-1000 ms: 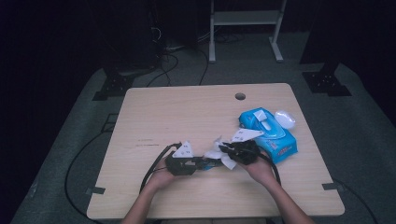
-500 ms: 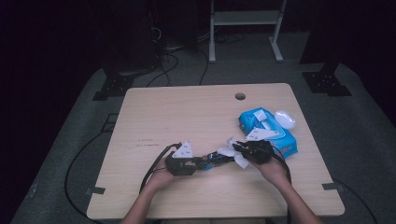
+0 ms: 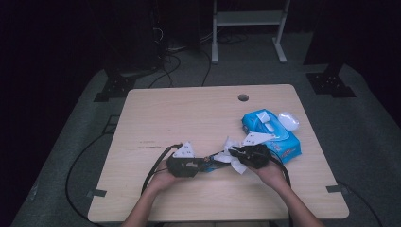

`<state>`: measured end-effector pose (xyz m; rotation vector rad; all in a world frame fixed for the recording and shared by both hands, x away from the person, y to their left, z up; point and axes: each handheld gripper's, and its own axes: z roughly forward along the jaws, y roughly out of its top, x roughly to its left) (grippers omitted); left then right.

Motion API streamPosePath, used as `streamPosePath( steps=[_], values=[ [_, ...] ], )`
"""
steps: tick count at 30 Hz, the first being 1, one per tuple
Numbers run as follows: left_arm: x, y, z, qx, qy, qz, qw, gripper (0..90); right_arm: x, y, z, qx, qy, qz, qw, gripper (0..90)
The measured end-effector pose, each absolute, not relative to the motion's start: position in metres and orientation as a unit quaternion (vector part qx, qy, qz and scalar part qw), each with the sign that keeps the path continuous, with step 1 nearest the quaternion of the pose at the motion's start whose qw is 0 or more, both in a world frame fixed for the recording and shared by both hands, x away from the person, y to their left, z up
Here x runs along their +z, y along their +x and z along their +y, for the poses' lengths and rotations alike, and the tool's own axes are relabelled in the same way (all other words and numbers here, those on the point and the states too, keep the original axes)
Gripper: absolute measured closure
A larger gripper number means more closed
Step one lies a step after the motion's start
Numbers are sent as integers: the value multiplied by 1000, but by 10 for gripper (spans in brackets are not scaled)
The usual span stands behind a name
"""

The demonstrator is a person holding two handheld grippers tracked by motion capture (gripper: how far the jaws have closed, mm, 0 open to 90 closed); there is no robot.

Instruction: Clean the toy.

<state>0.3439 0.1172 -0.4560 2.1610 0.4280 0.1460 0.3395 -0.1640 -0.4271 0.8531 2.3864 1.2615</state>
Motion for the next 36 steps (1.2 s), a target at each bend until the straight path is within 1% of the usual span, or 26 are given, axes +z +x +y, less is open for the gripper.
streamPosePath(
  steps=[3, 8, 11, 15, 20, 25, 30, 36],
  values=[
    [-452, 345, 117, 44, 868, 181, 460, 564, -428, 337, -165, 442, 296, 832, 157, 829],
    [-450, 347, 117, 19, 857, 199, 474, 533, -429, 333, -166, 445, 293, 831, 159, 829],
    [-452, 348, 115, 4, 856, 209, 473, 474, -429, 330, -168, 447, 290, 831, 158, 830],
    [-453, 349, 115, -13, 850, 213, 481, 467, -429, 326, -169, 447, 284, 833, 159, 830],
    [-454, 351, 117, -16, 851, 224, 475, 440, -430, 321, -170, 451, 282, 831, 161, 830],
    [-457, 350, 112, -19, 858, 220, 464, 428, -431, 317, -172, 452, 282, 831, 158, 830],
    [-460, 350, 110, -24, 861, 219, 458, 433, -431, 315, -173, 453, 280, 831, 158, 830],
    [-457, 351, 114, -26, 855, 223, 468, 427, -432, 316, -174, 458, 284, 828, 153, 830]
  ],
)
